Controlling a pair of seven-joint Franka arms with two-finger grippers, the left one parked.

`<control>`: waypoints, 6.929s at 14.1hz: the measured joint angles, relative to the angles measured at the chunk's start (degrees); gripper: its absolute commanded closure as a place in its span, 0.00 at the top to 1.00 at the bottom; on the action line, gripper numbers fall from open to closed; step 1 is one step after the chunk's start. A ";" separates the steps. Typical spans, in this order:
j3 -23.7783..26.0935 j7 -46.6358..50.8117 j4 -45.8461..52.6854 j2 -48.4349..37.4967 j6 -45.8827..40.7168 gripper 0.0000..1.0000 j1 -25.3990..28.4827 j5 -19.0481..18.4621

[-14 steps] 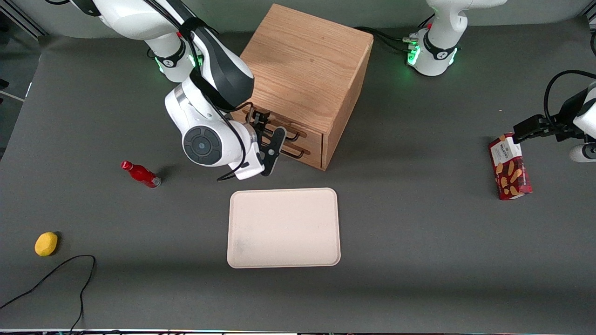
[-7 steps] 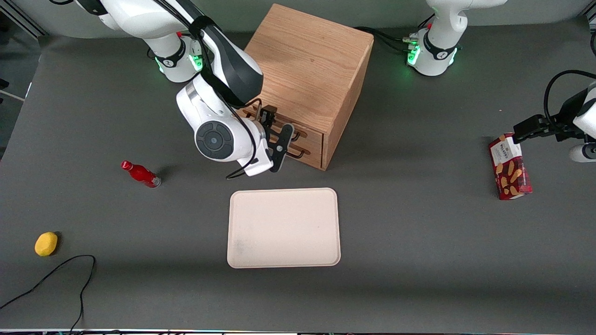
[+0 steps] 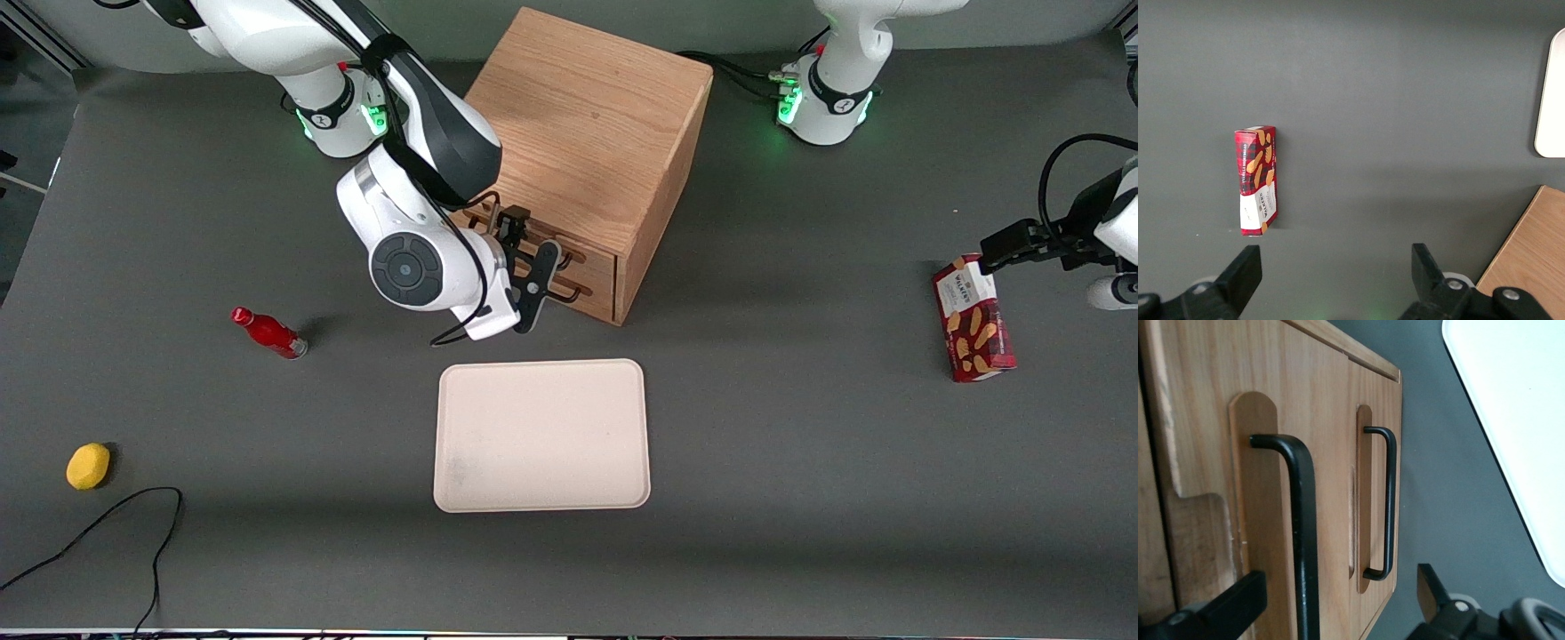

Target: Open upper drawer

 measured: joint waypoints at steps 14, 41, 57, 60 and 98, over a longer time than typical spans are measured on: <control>-0.55 -1.71 -1.26 0.28 2.71 1.00 -0.78 0.00; -0.72 -4.08 -0.89 1.58 6.29 1.00 -4.80 -0.01; -0.74 -4.11 3.76 4.22 6.45 1.00 -7.60 0.00; -0.75 -4.11 4.66 5.10 6.55 1.00 -7.88 0.00; -0.73 -6.05 14.22 11.64 7.36 1.00 -12.90 0.00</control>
